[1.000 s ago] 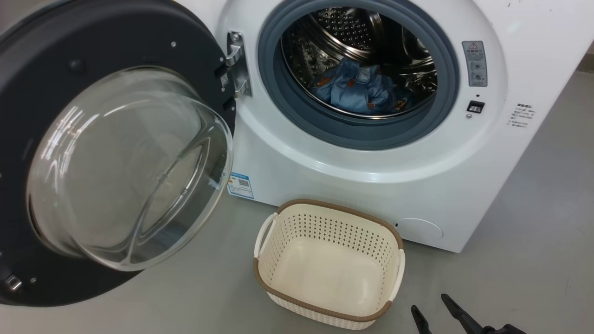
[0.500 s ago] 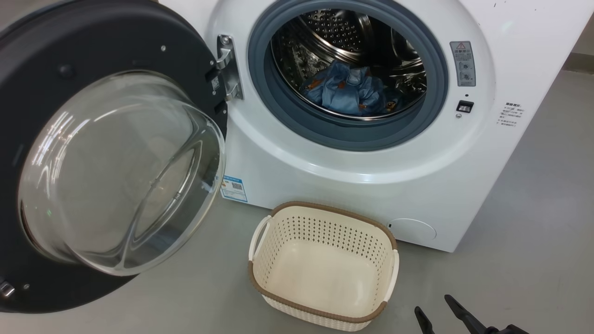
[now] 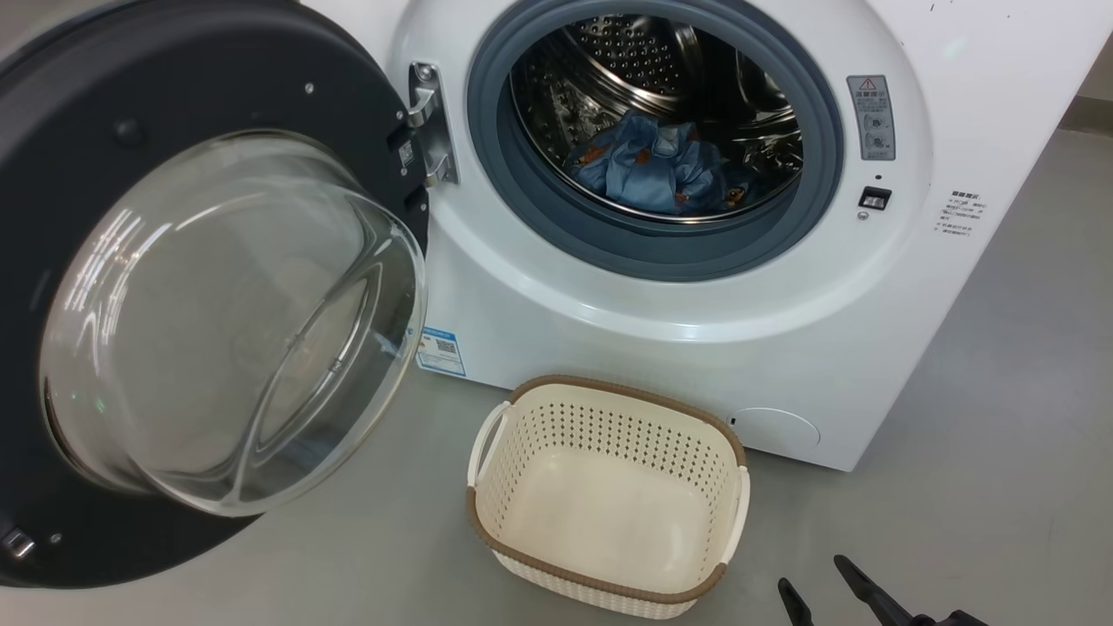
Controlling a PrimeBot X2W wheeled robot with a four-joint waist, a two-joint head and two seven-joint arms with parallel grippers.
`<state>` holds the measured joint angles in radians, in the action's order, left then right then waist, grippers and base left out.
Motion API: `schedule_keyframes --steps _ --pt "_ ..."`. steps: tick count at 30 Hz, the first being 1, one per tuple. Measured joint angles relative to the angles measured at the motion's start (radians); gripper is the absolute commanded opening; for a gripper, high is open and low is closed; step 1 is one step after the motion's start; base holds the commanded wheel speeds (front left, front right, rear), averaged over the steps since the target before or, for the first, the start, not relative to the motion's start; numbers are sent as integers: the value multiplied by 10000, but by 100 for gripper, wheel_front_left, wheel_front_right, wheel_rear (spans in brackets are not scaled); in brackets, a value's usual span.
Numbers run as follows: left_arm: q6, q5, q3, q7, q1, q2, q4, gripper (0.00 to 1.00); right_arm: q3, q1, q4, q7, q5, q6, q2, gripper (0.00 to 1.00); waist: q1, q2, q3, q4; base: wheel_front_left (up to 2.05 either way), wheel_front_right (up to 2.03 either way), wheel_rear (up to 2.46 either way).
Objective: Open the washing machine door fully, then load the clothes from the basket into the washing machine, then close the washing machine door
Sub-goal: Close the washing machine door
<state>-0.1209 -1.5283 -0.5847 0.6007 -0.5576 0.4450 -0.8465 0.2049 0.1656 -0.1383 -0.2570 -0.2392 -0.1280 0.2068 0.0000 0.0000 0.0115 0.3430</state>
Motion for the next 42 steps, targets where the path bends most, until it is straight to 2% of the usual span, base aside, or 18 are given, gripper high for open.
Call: schedule_keyframes --steps 8,16,29,36,42 --pt "-15 -100 224 1012 174 6 113 0 50 -1 0 2 0 0 6 100 1 0 -41 59 0 0 0" --pt "205 -364 284 1799 495 -58 546 0 48 -1 4 0 -2 0 8 100 0 0 -28 138 0 0 0" --pt "765 -531 683 2890 1218 -769 2029 0 -65 -17 6 0 8 0 -240 100 0 0 131 434 0 0 0" --pt "1227 -686 792 3298 1705 -1030 3081 0 -203 -19 8 2 15 0 -525 100 0 0 130 563 0 0 0" --pt "1662 -740 961 3540 2220 -1505 4320 0 -307 -28 4 2 15 0 -842 100 0 0 68 658 0 0 0"
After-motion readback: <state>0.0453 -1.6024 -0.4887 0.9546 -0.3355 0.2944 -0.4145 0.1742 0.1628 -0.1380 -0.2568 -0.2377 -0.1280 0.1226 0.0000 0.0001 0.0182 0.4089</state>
